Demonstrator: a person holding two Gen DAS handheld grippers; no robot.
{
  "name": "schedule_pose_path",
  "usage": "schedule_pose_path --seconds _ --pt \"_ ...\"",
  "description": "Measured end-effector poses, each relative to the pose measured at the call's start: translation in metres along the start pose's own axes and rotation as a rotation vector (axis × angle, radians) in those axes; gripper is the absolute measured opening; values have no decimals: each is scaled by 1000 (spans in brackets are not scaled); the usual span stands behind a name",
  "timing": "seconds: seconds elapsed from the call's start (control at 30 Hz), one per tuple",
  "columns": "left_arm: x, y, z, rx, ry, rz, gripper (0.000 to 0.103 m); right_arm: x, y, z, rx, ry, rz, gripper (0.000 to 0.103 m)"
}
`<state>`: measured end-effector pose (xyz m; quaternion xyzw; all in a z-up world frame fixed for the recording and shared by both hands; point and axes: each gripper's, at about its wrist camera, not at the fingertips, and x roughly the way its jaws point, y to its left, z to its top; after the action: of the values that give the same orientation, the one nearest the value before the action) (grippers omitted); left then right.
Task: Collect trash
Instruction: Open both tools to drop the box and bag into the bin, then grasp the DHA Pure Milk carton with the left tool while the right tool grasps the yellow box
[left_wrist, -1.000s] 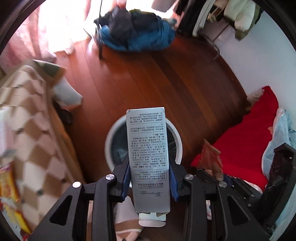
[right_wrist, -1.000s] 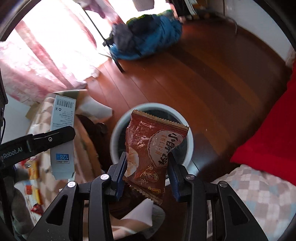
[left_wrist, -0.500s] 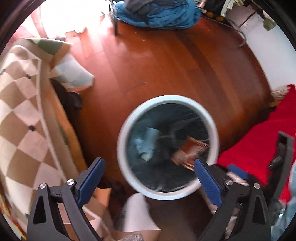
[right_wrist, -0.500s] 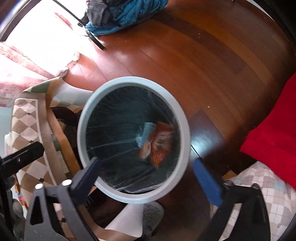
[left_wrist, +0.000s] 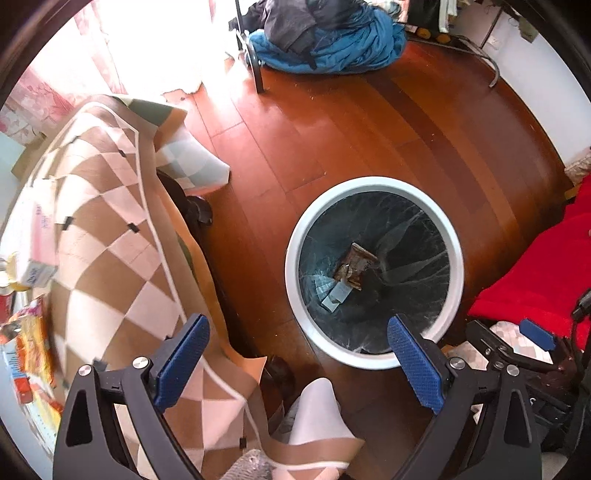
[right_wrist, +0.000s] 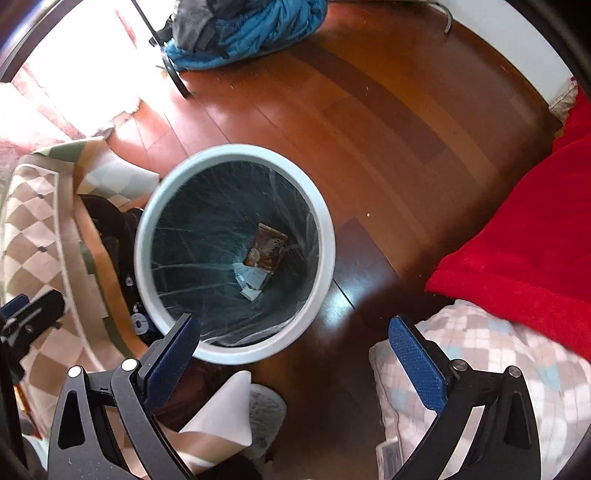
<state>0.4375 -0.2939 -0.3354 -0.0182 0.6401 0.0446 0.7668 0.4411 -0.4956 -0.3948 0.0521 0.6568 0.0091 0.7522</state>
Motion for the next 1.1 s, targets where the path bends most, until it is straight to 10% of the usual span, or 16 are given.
schedule_pose_path --seconds 0.73,1.1 --pt "-192 41 -72 -31 -286 -53 99 -232 42 -71 -5 -299 24 103" --pt "-249 157 -135 -186 -368 25 99 -294 161 -118 -151 -352 178 103"
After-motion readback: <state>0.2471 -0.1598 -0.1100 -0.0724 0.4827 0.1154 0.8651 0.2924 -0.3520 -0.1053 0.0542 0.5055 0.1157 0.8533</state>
